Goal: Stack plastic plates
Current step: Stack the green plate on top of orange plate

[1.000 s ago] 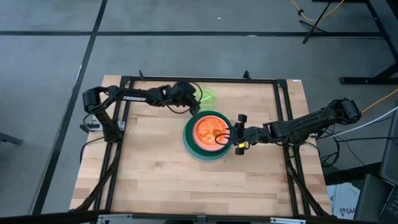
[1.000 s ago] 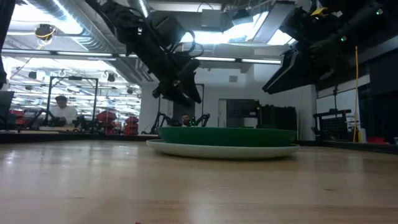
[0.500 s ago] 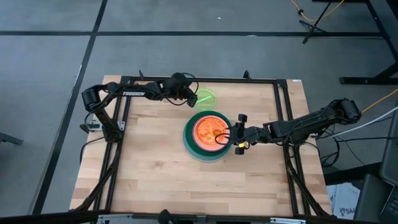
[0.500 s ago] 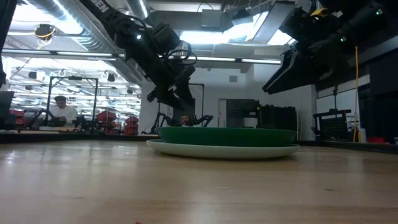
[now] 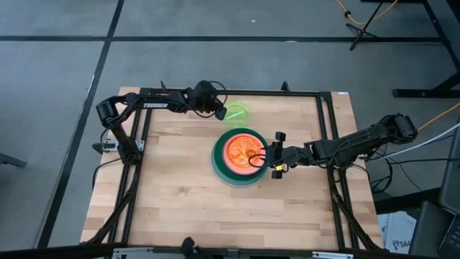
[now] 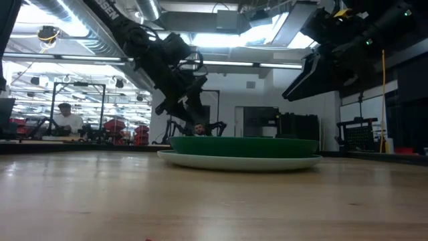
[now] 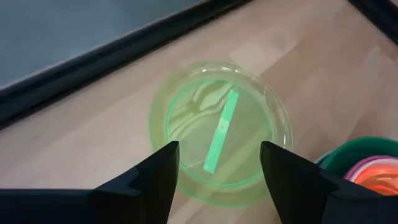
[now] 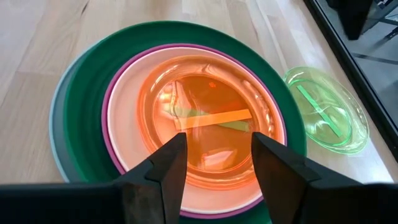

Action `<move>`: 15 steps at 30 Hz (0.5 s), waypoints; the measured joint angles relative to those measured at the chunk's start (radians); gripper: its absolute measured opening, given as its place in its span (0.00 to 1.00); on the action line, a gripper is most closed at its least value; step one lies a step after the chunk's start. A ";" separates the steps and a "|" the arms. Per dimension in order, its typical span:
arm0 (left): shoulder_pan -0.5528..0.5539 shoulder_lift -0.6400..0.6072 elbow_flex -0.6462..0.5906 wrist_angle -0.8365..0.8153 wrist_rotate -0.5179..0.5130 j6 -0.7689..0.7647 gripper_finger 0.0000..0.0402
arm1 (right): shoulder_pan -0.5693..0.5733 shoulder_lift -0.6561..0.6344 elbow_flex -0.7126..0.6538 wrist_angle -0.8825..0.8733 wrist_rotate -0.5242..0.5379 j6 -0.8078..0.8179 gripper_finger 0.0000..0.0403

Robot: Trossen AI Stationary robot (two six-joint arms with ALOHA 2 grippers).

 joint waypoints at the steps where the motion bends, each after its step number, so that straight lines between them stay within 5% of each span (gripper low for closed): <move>1: 0.002 0.009 0.000 0.005 0.006 0.000 0.55 | 0.000 0.000 0.000 0.000 0.000 0.000 0.43; 15: 0.055 0.124 0.000 0.047 0.067 -0.038 0.55 | 0.000 0.000 -0.001 0.000 0.000 0.000 0.43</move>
